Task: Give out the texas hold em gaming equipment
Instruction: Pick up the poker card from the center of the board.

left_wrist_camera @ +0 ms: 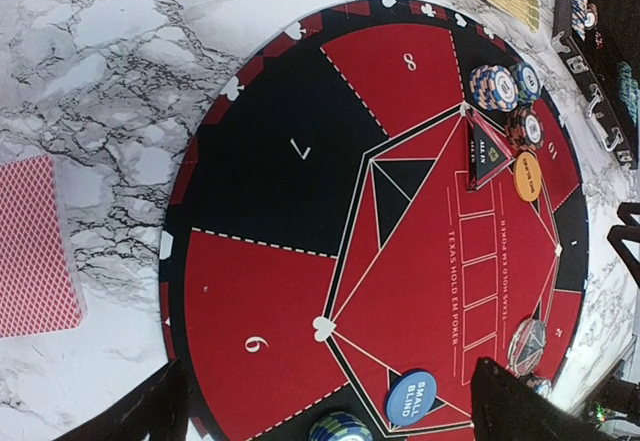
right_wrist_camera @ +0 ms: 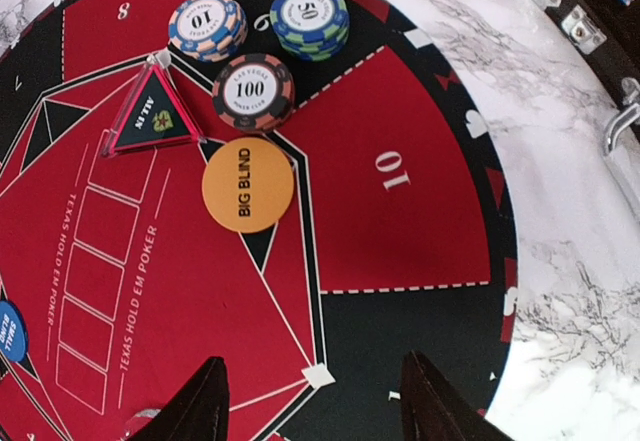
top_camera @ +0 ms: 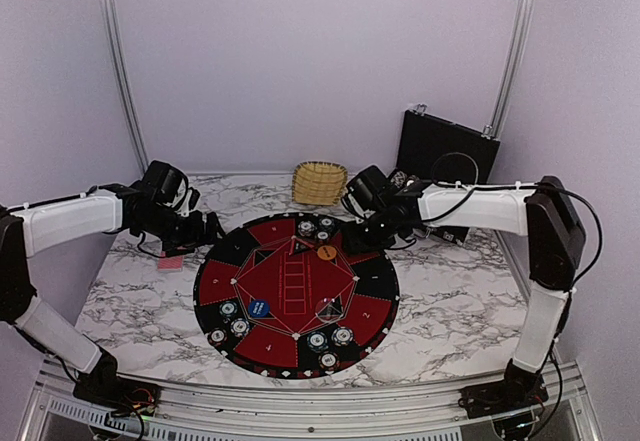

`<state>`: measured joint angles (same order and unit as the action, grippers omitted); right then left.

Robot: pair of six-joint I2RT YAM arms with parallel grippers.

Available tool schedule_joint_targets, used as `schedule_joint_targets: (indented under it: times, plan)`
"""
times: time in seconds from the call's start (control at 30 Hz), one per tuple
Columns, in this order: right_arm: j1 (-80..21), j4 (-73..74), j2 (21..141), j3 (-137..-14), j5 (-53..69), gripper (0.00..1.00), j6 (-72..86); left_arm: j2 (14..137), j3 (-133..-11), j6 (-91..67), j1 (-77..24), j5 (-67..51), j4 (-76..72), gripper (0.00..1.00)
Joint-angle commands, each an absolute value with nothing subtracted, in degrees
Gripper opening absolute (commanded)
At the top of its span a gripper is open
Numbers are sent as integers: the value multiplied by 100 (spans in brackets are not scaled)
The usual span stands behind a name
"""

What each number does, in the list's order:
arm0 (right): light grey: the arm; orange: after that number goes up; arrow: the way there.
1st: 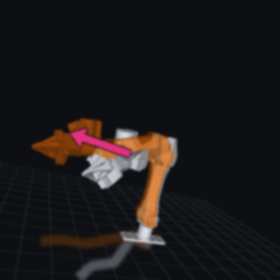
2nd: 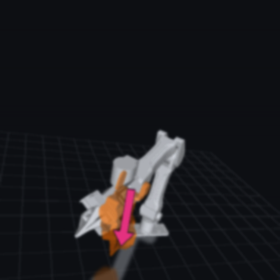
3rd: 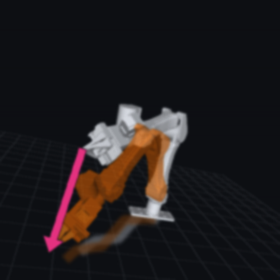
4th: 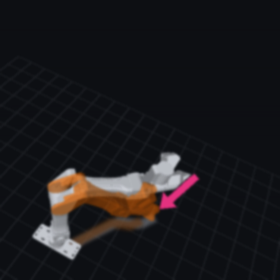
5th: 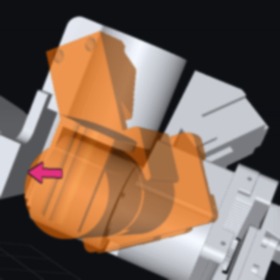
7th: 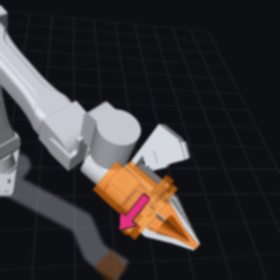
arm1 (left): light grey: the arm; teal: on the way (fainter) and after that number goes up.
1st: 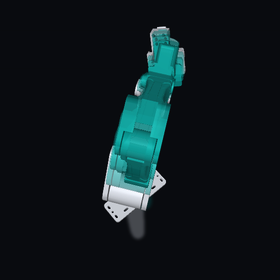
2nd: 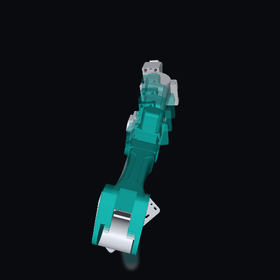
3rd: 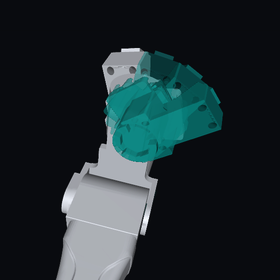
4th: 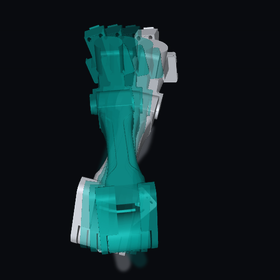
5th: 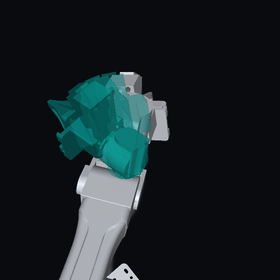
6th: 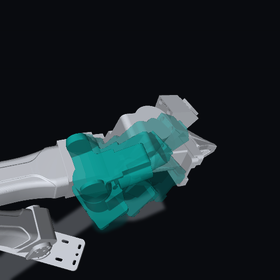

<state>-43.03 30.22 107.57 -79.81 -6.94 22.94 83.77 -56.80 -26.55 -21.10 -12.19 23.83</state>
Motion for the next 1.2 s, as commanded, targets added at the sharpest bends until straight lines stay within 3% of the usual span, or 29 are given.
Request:
schedule_joint_targets:
  times: [0.0, 0.63, 0.9, 1.17]
  plan:
    - [-4371, 2733, 10282, -7672, -805, 57, 2393, 8185, -5616, -2806, -2213, -1017, 2438, 99]
    - [-4373, 2431, 9233, -6814, -889, 58, 2571, 7749, -5362, -2927, -2100, 132, 2898, 99]
    - [-4288, 1980, 9062, -6774, -990, 61, 2557, 8232, -5573, -2370, -1567, 175, 2985, 99]
    - [-3786, 1041, 8880, -6557, -105, 61, 2231, 8837, -5743, -1775, -1288, 438, 2994, 99]
